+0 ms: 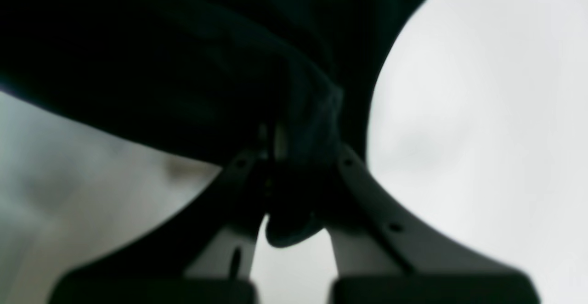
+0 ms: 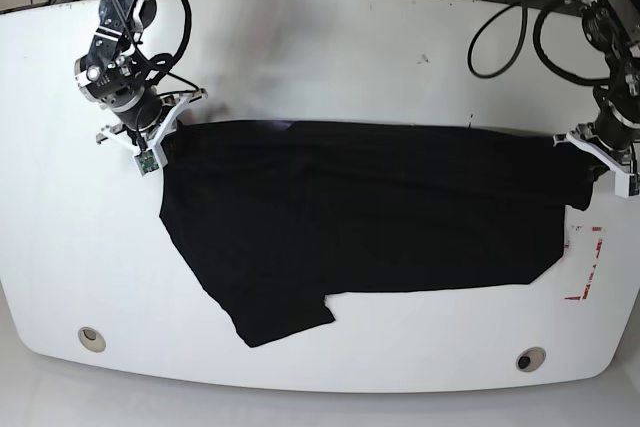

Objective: Layout the t-shirt on the table in an organized manner, then fold the t-shirt properly
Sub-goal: 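Lower the shirt flat, pulling both grippers back along its edge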

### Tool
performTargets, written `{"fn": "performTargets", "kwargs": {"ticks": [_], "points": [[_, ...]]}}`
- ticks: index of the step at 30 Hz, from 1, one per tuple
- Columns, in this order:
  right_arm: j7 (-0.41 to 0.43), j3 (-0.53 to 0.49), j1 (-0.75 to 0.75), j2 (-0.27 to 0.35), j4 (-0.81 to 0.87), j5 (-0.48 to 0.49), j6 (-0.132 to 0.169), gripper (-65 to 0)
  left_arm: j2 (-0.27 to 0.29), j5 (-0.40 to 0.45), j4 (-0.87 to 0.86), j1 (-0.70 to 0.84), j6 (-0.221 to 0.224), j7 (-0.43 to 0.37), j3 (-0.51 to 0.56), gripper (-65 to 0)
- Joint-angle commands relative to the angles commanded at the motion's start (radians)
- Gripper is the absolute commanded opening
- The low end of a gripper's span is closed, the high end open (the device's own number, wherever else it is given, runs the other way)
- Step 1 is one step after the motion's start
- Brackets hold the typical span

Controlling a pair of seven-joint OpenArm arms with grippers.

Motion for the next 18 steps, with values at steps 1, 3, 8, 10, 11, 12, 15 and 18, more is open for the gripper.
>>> {"fn": "performTargets", "kwargs": {"ticks": [1,3,8,10,11,12,15,18], "points": [[0.000,0.000,-0.011,0.000,0.000,0.000,0.000,-64.8,0.000,0.000,-0.012,0.009,0.000,-0.008,-0.002,-65.0],[0.000,0.002,-0.028,0.000,0.000,0.000,0.000,-64.8,-0.002,0.000,-0.034,0.028,-0.005,-0.021,-0.002,-65.0],[0.000,0.002,-0.055,0.000,0.000,0.000,0.000,-64.8,-0.029,0.003,-0.077,0.054,-0.058,-0.044,-0.003,-65.0],[-0.002,0.000,-0.064,-0.002,0.000,0.000,0.000,-64.8,-0.035,0.003,-0.097,0.055,-0.078,-0.048,-0.003,-65.0],[-0.003,-0.003,-0.069,-0.002,0.000,0.000,0.000,-64.8,-0.037,0.003,-0.109,0.057,-0.086,-0.048,-0.003,-65.0],[-0.003,-0.003,-0.074,-0.002,0.000,0.000,0.000,-64.8,-0.037,0.003,-0.118,0.057,-0.092,-0.048,-0.003,-65.0],[-0.003,-0.003,-0.094,-0.002,0.000,0.000,0.000,-64.8,-0.051,0.003,-0.147,0.057,-0.101,-0.048,-0.003,-65.0],[-0.003,-0.005,-0.109,-0.003,0.000,0.000,0.000,-64.5,-0.069,0.003,-0.173,0.057,-0.103,-0.046,0.003,-65.0]]}}
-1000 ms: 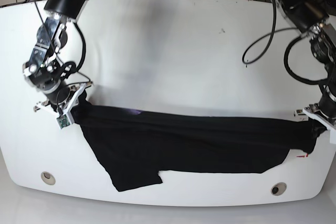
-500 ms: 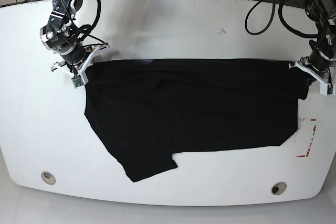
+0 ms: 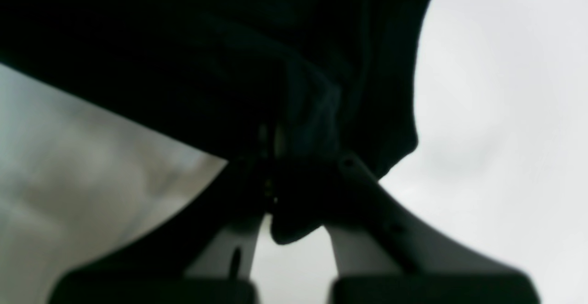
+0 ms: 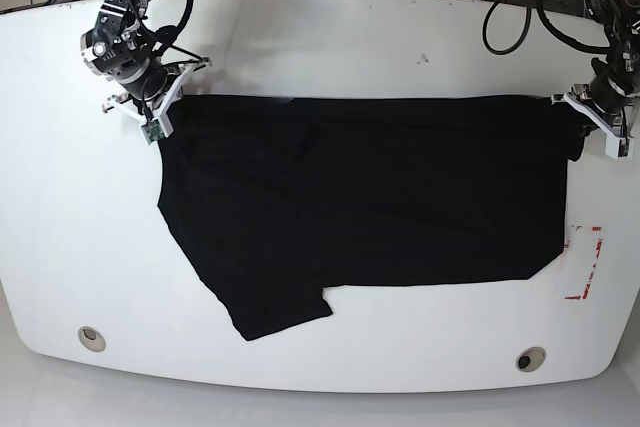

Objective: Layout the t-shirt on the table in an organized manner, then fold the t-shirt properly
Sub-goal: 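Lower the shirt flat, pulling both grippers back along its edge, then drag the shirt edge with both grippers to smooth it flat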

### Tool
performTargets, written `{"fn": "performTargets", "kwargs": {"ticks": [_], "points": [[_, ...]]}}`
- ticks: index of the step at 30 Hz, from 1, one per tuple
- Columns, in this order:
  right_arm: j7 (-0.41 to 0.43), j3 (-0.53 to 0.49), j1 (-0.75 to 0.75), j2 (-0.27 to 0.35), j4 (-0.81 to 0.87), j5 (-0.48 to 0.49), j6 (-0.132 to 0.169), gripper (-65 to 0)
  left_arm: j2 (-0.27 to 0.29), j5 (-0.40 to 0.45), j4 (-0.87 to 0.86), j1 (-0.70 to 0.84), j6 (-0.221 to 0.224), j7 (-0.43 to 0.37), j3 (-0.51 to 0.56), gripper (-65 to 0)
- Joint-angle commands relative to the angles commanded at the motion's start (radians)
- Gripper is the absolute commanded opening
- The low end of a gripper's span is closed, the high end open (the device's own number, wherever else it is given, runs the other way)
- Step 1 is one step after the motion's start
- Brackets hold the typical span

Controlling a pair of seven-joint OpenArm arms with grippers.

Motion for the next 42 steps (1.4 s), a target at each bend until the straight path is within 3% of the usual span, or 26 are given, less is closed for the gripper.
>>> {"fn": "performTargets", "kwargs": {"ticks": [4,7,8,9,11,15,21,26,33,42], "points": [[0.000,0.000,-0.020,-0.015,0.000,0.000,0.000,-57.7,-0.006,0.000,-0.029,0.000,0.000,0.002,0.000,-59.3],[0.000,0.000,-0.034,-0.025,0.002,0.000,0.000,-46.8,-0.009,0.002,-0.037,0.002,0.000,0.002,0.000,-49.3],[0.000,0.000,-0.044,-0.025,0.003,0.000,0.000,-39.5,-0.018,0.002,-0.037,0.005,0.000,0.002,0.000,-42.5],[0.000,0.000,-0.048,-0.025,0.005,0.000,0.000,-36.9,-0.021,0.002,-0.037,0.005,0.000,0.002,0.000,-40.0],[0.000,0.000,-0.063,-0.026,0.008,0.000,0.000,-27.1,-0.025,0.002,-0.037,0.005,0.003,0.006,0.011,-27.9],[0.000,-0.002,-0.084,-0.026,0.012,0.008,0.000,-16.6,-0.026,0.002,-0.031,0.005,0.003,0.032,0.018,-15.6],[-0.003,-0.003,-0.143,-0.040,0.141,0.011,0.000,-14.4,-0.052,-0.003,0.035,0.003,-0.002,0.066,0.017,-15.1],[-0.064,-0.032,-0.157,-0.057,0.232,0.009,0.000,-14.6,-0.057,-0.005,0.129,0.002,-0.002,0.091,0.012,-15.1],[-0.080,-0.034,-0.117,-0.061,0.229,0.008,0.000,-14.7,-0.051,-0.005,0.264,-0.003,-0.002,0.129,-0.025,-15.1],[-0.081,-0.034,-0.071,-0.057,0.181,0.000,0.000,-14.7,-0.020,0.000,0.186,-0.046,-0.002,0.126,-0.026,-15.1]]}}
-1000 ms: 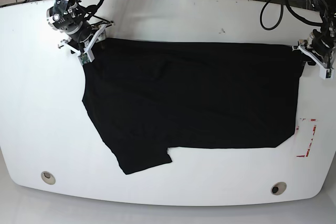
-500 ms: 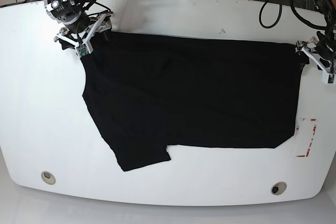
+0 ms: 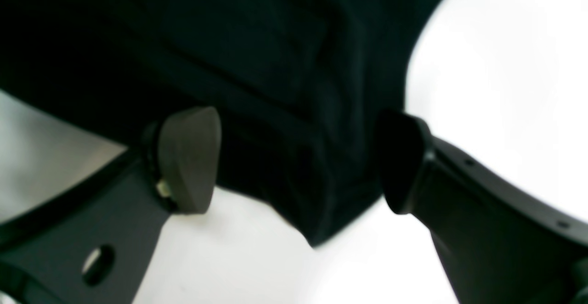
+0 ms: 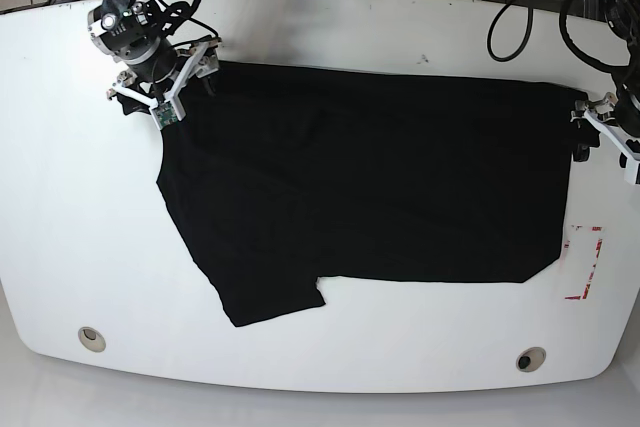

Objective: Layout the t-shirt on the table in an organized manner, then fold the t-shirt properly
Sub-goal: 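Drag the shirt edge with both grippers to smooth it flat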

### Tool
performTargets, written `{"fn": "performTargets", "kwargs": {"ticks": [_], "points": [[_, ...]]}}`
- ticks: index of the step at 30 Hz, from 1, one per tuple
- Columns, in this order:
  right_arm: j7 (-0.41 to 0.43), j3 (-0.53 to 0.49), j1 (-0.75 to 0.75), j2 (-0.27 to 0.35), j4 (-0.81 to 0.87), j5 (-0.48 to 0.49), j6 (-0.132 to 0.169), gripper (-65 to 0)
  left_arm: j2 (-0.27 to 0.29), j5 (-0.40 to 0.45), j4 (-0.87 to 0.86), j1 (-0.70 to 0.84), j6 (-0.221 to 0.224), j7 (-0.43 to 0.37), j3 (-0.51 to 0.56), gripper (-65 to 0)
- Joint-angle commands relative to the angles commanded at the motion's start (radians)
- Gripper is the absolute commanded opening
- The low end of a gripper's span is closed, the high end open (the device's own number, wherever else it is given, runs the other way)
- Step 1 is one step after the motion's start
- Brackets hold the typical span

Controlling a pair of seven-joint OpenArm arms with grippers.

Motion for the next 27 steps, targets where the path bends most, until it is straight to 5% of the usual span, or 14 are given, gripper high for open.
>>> {"fn": "performTargets", "kwargs": {"ticks": [20,27], "points": [[0.040,0.054,0.026,0.002,-0.216,0.000,0.000,-15.4,0.003,-0.002,-0.265,0.002,-0.002,-0.043,0.008,-15.1],[0.068,0.054,0.032,0.025,-0.270,0.003,0.000,-26.8,0.002,-0.003,-0.331,0.002,-0.054,-0.043,0.049,-16.5]]}}
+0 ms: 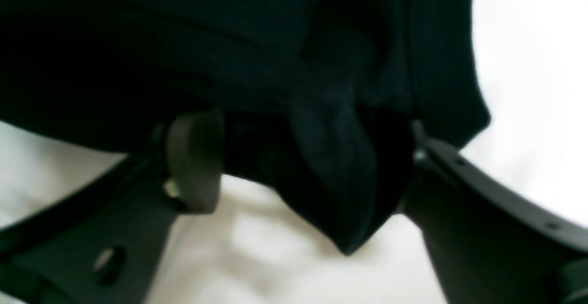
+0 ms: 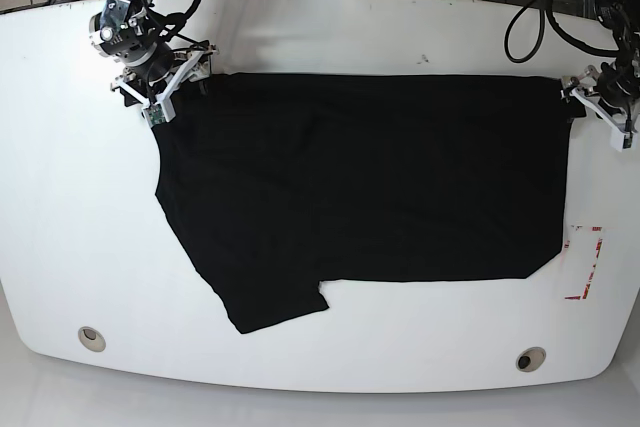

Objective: Layout the t-shirt on the table in an organized manner, then fold the t-shirt properly
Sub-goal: 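Drag the shirt edge with both grippers to smooth it flat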

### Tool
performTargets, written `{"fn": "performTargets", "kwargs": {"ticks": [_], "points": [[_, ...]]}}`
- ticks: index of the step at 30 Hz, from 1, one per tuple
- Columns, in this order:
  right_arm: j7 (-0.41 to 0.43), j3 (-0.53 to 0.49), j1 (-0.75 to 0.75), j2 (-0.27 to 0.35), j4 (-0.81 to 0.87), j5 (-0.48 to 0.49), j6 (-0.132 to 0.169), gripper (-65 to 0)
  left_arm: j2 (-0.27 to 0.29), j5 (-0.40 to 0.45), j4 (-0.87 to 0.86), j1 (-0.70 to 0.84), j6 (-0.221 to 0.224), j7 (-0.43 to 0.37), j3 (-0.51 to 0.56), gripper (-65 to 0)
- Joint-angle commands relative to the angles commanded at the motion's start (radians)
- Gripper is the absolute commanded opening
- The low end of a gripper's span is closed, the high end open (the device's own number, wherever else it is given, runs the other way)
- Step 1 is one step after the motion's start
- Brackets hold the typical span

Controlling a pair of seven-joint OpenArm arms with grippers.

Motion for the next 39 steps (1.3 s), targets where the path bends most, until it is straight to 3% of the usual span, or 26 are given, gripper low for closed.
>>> {"fn": "performTargets", "kwargs": {"ticks": [4,7,10,13,18,39], "points": [[0.000,0.000,0.000,0.000,-0.002,-0.002,0.000,-33.3,0.000,0.002,-0.003,0.000,-0.028,0.000,0.018,-26.1],[0.000,0.000,-0.002,0.000,-0.002,-0.002,0.000,-38.5,0.000,0.003,-0.005,0.000,-0.043,0.000,0.037,-38.2],[0.000,0.000,-0.008,0.000,0.003,-0.002,0.000,-46.8,0.000,0.003,-0.005,0.005,-0.043,0.000,0.044,-51.7],[0.000,0.000,-0.011,0.002,0.005,-0.003,0.000,-55.3,0.000,0.003,-0.002,0.006,-0.043,0.002,0.044,-58.7],[-0.002,0.000,-0.044,0.006,0.023,-0.003,0.000,-63.7,-0.003,0.003,0.018,0.031,-0.044,0.014,0.043,-59.9],[-0.064,0.015,-0.278,0.018,0.215,-0.005,0.000,-63.6,-0.006,0.002,0.270,0.250,-0.046,0.049,0.009,-59.6]]}}
